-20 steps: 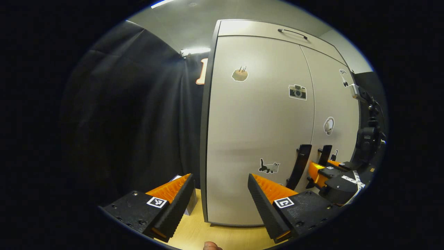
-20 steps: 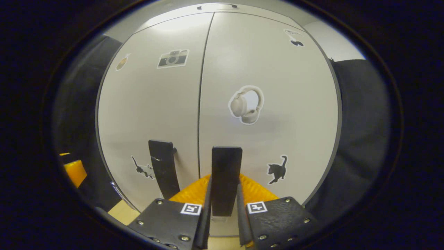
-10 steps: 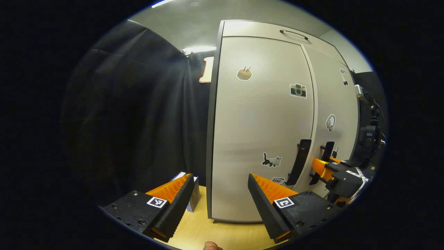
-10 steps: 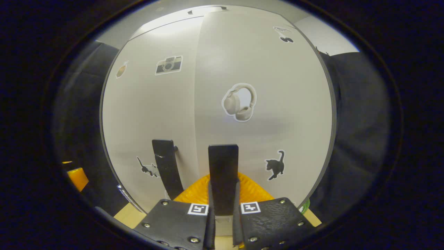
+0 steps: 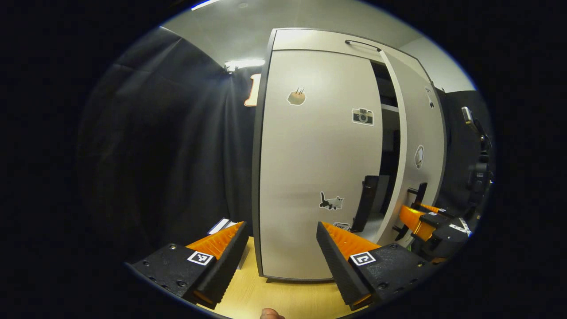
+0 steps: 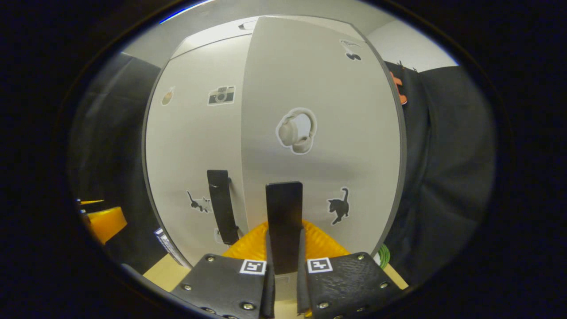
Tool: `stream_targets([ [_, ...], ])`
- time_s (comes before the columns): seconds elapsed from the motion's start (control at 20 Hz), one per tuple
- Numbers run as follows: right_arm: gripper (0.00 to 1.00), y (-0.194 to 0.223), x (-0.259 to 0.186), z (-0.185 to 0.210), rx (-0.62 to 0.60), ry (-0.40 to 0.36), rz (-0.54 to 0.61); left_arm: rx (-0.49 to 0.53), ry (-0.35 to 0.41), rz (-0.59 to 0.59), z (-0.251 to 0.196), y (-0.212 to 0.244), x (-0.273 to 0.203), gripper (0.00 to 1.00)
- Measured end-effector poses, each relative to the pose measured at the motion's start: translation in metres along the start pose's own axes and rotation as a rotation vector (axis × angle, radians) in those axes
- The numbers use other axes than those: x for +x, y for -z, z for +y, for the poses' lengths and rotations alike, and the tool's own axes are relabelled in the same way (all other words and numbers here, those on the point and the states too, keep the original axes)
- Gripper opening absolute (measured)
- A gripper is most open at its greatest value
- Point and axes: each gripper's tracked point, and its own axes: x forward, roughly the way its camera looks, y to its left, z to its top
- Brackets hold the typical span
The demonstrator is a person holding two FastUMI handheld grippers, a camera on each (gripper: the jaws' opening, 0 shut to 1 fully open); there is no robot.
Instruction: Open the right door of the double-door shoe cabinet with the right hand, and open the left door with the left hand.
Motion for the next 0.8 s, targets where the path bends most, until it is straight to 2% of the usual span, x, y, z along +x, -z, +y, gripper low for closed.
stream_targets([
  [0.25,0.19,0.0,-0.017,-0.009,0.007,0.004,-0.001,0.008,0.035,-0.006,-0.015,-0.003,0.002,0.96],
  [0.8,0.19,0.002,-0.054,-0.035,0.033,0.063,-0.017,0.014,0.095,0.003,-0.046,0.0,0.0,0.96],
])
